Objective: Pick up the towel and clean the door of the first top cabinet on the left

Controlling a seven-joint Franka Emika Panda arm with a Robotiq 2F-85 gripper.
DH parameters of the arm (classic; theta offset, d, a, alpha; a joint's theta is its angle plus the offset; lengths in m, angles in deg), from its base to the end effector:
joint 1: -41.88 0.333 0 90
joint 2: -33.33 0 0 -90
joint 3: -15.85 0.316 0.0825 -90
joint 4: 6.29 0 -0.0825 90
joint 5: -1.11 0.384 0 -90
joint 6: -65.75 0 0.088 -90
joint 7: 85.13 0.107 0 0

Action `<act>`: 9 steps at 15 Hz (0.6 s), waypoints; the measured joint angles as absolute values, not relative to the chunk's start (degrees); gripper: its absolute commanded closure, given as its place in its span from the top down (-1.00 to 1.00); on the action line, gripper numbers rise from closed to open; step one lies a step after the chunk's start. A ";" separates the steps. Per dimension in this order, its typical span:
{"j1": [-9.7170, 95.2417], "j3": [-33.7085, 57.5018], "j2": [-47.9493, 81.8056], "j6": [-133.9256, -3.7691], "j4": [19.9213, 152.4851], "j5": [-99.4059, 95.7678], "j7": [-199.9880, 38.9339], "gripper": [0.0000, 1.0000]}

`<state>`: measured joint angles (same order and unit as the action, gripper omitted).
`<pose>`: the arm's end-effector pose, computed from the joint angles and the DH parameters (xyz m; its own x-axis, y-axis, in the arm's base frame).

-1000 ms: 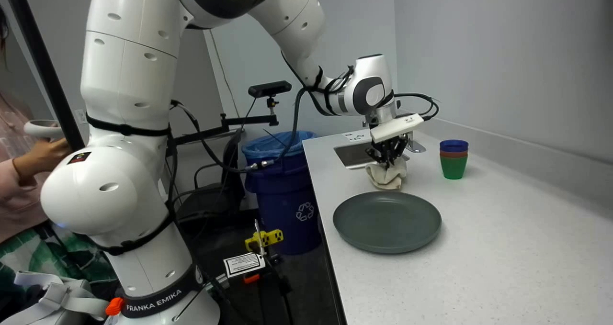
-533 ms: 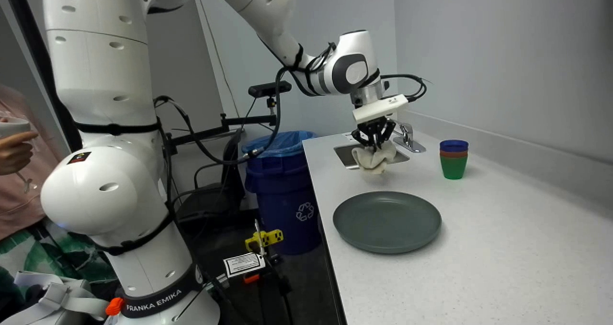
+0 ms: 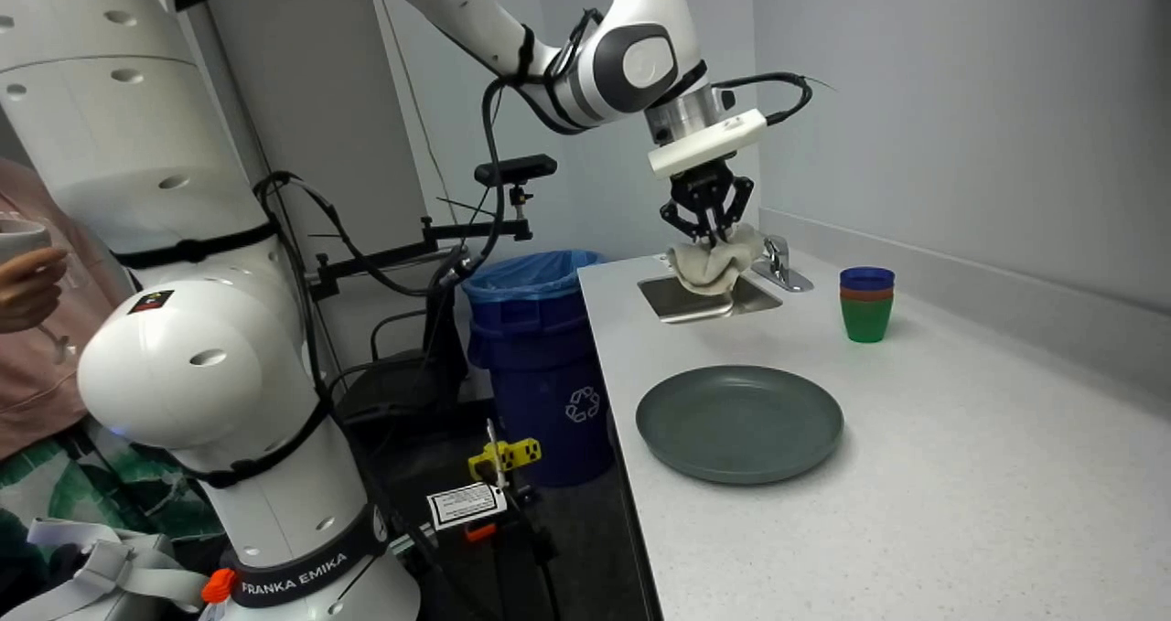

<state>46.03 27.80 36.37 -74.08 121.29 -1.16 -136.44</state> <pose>0.5205 0.1510 0.4225 0.3408 0.9312 0.1296 0.9027 -0.3626 0.2315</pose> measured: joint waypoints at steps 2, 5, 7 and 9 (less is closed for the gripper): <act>46.08 27.68 37.08 -74.03 121.87 -1.14 -136.39 -0.79; 46.15 27.68 37.07 -74.03 122.18 -1.14 -136.31 -0.95; 46.30 27.52 36.98 -74.03 122.27 -1.16 -136.31 -0.95; 46.56 26.86 36.90 -74.03 122.26 -1.41 -136.28 -0.95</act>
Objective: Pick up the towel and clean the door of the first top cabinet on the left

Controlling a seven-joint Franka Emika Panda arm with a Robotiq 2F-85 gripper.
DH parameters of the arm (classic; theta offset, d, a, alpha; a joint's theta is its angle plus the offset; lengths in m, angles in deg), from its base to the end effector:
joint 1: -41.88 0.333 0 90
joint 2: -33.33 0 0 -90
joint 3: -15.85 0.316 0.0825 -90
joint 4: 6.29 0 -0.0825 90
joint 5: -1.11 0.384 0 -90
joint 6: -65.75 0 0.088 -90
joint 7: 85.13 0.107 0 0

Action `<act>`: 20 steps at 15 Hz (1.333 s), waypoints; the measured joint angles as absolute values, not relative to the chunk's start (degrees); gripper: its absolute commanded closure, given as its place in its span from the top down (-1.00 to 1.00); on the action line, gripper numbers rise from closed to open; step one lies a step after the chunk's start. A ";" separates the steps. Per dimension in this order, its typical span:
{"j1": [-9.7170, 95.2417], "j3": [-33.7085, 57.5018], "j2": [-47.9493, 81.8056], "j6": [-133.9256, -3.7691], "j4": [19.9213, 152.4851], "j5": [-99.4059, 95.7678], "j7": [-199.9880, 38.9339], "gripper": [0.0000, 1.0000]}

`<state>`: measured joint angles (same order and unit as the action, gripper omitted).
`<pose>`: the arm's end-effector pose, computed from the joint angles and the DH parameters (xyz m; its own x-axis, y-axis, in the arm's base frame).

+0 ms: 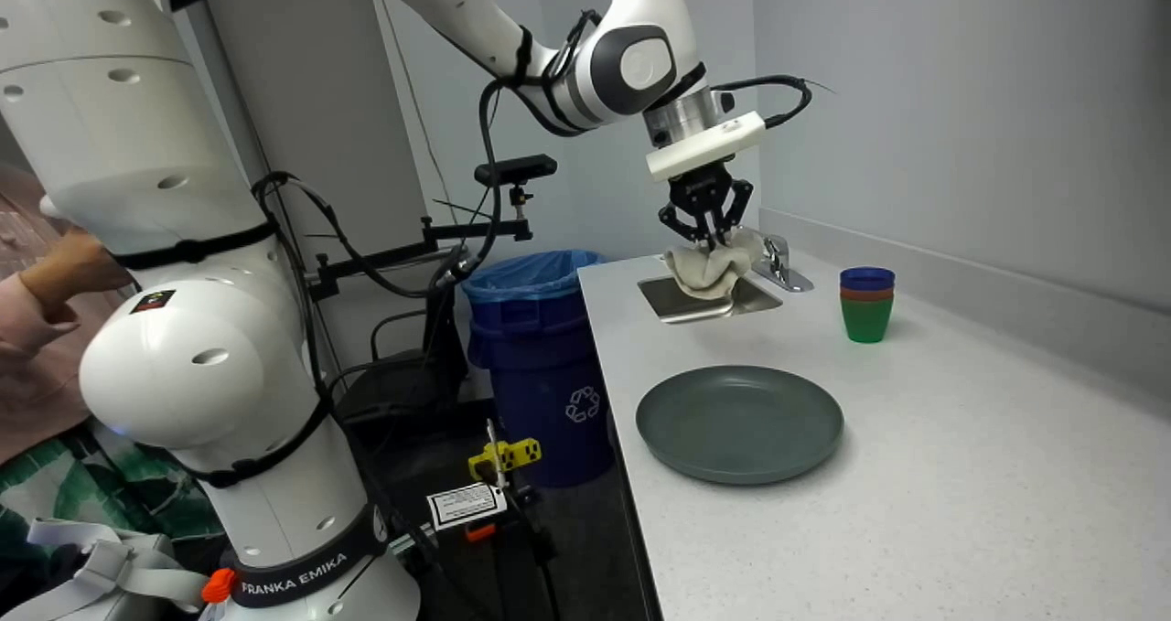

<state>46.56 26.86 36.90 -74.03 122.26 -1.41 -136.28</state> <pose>0.5169 0.1460 0.4194 0.3487 0.9293 0.1216 0.9016 -0.3680 0.2273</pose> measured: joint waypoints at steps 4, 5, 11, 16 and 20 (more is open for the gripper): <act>46.30 23.56 39.01 -73.51 122.19 -5.45 -132.41 -0.95; 46.10 22.66 40.23 -72.93 122.19 -6.65 -130.99 -0.95; 45.38 18.78 49.41 -65.29 122.33 -10.52 -123.17 -0.95; 45.29 16.41 54.47 -60.84 122.36 -10.54 -116.93 -0.95; 45.18 15.57 57.33 -60.06 122.93 -10.54 -111.36 -0.95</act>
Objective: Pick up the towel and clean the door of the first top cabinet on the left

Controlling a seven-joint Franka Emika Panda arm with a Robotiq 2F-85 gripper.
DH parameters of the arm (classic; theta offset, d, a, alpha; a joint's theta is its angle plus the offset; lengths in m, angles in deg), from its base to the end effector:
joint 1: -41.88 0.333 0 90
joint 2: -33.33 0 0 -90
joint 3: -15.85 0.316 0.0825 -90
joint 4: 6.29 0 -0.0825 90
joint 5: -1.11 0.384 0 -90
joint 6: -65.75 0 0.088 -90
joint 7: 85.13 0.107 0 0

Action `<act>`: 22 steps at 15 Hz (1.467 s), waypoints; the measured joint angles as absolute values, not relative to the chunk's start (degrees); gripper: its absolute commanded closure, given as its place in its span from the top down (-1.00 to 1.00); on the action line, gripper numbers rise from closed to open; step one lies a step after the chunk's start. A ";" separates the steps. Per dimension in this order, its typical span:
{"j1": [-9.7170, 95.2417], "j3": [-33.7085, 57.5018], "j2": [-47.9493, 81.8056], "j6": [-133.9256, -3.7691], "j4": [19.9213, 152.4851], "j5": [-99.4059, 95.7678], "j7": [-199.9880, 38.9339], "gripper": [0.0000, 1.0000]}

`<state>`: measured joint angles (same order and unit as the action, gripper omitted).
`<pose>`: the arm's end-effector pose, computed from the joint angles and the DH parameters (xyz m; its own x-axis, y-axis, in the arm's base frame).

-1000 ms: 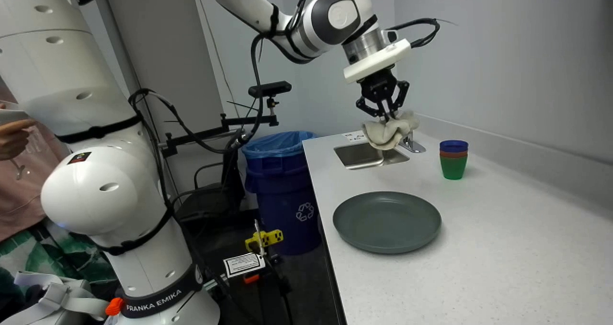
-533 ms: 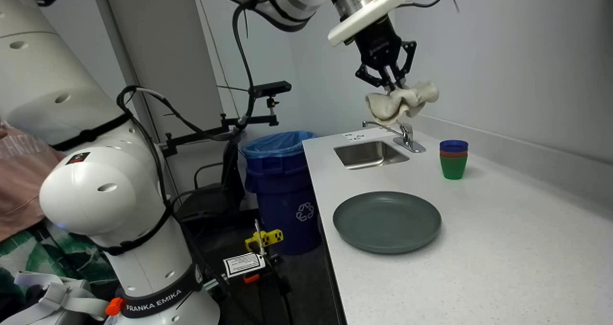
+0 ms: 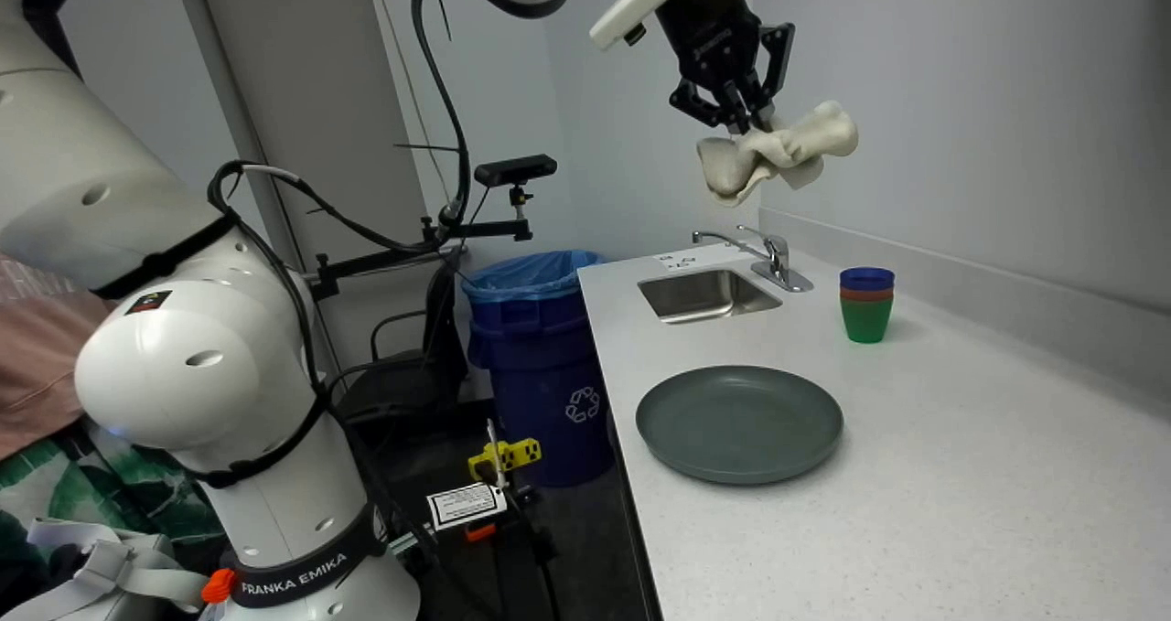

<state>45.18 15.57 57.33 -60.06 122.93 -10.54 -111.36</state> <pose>0.4590 0.0168 0.5655 0.7837 0.5809 0.2200 0.5032 -0.8014 0.3234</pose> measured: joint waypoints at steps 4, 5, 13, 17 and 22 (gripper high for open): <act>44.83 15.51 59.33 -60.18 123.71 -10.84 -105.47 -0.95; 44.70 15.54 59.75 -60.36 124.00 -11.07 -103.91 -0.79; 44.41 15.67 60.65 -60.98 124.76 -11.86 -100.47 -0.95; 44.42 15.57 60.03 -60.98 123.80 -11.85 -100.45 -0.95; 44.01 15.09 60.78 -61.33 118.74 -11.85 -99.97 -0.95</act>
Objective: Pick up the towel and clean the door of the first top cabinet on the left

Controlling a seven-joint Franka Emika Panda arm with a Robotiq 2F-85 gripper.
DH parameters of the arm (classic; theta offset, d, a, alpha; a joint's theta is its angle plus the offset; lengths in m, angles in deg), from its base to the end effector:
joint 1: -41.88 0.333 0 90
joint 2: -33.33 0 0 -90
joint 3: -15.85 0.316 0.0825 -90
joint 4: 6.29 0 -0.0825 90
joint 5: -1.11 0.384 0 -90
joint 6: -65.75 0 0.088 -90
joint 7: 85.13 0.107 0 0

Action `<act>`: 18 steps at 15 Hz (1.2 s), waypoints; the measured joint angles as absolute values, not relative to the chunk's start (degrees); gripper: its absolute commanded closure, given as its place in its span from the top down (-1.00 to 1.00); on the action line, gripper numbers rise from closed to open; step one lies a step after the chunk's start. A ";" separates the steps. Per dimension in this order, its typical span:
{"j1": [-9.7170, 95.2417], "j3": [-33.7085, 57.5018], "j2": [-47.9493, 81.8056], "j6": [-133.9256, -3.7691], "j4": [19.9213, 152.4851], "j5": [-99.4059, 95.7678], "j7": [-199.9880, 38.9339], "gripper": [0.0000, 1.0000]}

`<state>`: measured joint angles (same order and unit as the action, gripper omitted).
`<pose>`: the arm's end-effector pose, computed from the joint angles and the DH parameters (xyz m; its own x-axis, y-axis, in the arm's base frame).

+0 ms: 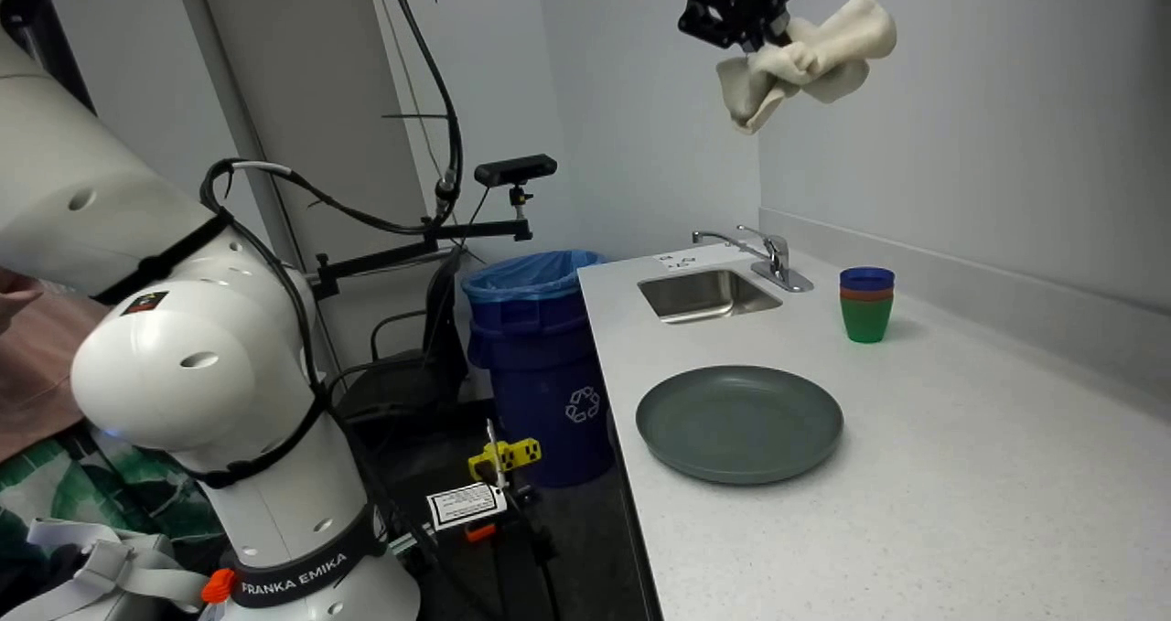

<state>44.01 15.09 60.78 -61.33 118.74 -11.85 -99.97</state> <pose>0.4486 0.0023 0.6335 0.8219 0.3988 0.4066 0.2740 -0.9028 0.3316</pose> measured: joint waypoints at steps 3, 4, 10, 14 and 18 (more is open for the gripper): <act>43.52 15.10 61.78 -64.76 116.77 -11.92 -99.48 -0.95; 43.35 15.23 62.13 -66.42 116.50 -12.04 -99.11 -0.95; 41.95 16.24 63.13 -79.64 117.04 -15.31 -95.11 -0.95; 39.82 17.70 63.52 -91.82 119.47 -18.91 -93.14 -0.95; 35.59 20.41 64.30 -104.38 122.24 -22.47 -91.00 -0.95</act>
